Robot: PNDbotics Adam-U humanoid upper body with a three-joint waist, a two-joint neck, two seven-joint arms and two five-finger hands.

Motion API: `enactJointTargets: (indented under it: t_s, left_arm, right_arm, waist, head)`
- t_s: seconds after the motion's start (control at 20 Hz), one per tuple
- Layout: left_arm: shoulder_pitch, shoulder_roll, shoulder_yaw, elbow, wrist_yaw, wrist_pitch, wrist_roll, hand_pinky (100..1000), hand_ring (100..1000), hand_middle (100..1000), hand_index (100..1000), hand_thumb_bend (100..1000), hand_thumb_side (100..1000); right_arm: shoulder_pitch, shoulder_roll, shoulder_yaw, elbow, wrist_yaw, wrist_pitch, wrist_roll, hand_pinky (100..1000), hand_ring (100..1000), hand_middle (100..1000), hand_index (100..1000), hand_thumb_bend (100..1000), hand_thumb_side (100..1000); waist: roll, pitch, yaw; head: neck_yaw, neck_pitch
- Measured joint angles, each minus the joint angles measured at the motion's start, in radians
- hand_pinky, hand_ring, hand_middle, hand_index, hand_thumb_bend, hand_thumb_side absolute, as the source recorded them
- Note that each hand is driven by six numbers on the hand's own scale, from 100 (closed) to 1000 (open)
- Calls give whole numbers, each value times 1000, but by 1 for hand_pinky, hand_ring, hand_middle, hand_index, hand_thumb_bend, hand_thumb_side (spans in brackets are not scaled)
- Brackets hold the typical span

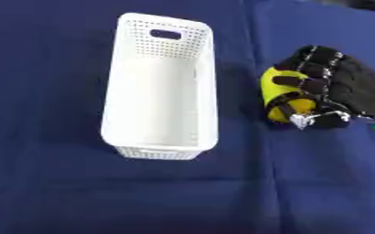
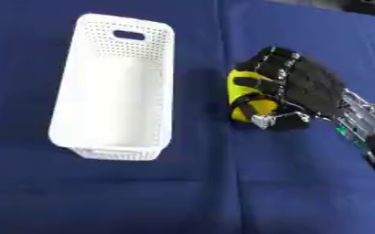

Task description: Pick up objects on the table and place them in the box.

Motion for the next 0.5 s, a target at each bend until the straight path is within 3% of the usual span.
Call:
enactJointTargets:
  t_s: [0.35, 0.4, 0.5]
  left_arm:
    - [0, 0, 0, 0, -4, -1, -3, 798, 528, 688, 805, 100, 812]
    - [0, 0, 0, 0, -4, -1, -4, 797, 528, 688, 805, 100, 808]
    - [0, 0, 0, 0, -5, -1, -8, 797, 528, 688, 805, 100, 813]
  right_arm:
    - [-6, 15, -10, -1, 2, 16, -8, 547, 610, 690, 766, 222, 525]
    - [-7, 16, -12, -1, 2, 18, -10, 540, 608, 689, 766, 259, 486]
    - [-7, 16, -13, -1, 3, 22, -12, 482, 590, 670, 757, 221, 500]
  waist:
    - [-17, 14, 7]
    - [-18, 17, 8]
    - [-22, 20, 10]
  head:
    - [0, -2]
    - [0, -6]
    - [0, -10]
